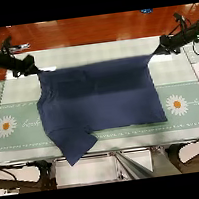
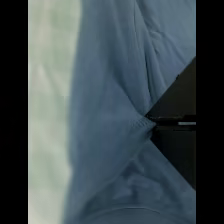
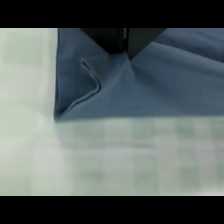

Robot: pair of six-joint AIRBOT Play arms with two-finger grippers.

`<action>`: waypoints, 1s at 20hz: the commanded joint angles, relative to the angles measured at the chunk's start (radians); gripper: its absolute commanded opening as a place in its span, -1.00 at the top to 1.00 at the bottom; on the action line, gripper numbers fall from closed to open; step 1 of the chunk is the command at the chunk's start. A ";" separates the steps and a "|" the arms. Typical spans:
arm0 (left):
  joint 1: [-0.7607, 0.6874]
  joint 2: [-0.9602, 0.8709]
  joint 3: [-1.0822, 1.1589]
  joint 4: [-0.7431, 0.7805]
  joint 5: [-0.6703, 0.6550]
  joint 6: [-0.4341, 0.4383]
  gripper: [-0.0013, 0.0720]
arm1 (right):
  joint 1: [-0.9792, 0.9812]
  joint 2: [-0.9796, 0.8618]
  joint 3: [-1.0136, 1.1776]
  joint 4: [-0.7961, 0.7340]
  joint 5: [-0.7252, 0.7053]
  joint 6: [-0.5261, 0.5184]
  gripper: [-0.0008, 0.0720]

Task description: Fold the shirts.

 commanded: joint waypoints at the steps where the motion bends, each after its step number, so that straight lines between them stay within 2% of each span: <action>1: 0.001 0.123 -0.283 0.036 0.068 0.018 0.92 | -0.003 0.005 -0.070 -0.047 0.082 -0.006 0.91; 5: 0.001 0.139 -0.430 0.012 0.066 0.046 0.92 | 0.004 0.005 -0.194 -0.087 0.085 -0.012 0.91; 11: 0.001 0.138 -0.464 0.010 0.067 0.051 0.92 | 0.005 0.005 -0.237 -0.090 0.074 -0.012 0.91; 12: 0.005 0.138 -0.461 0.010 0.066 0.050 0.88 | 0.005 0.005 -0.237 -0.090 0.074 -0.005 0.64; 13: 0.016 0.138 -0.451 0.011 0.050 0.039 0.49 | 0.005 0.005 -0.237 -0.090 0.087 0.004 -0.06; 14: 0.037 0.138 -0.428 0.011 0.014 0.039 -0.40 | 0.005 0.012 -0.237 -0.095 0.098 0.000 -0.14; 17: 0.137 0.160 -0.345 0.010 -0.132 0.021 -0.42 | -0.037 0.086 -0.237 -0.102 0.097 0.023 -0.14; 20: 0.238 0.311 -0.432 0.025 -0.147 0.026 -0.42 | -0.114 0.249 -0.333 -0.114 0.024 0.029 -0.14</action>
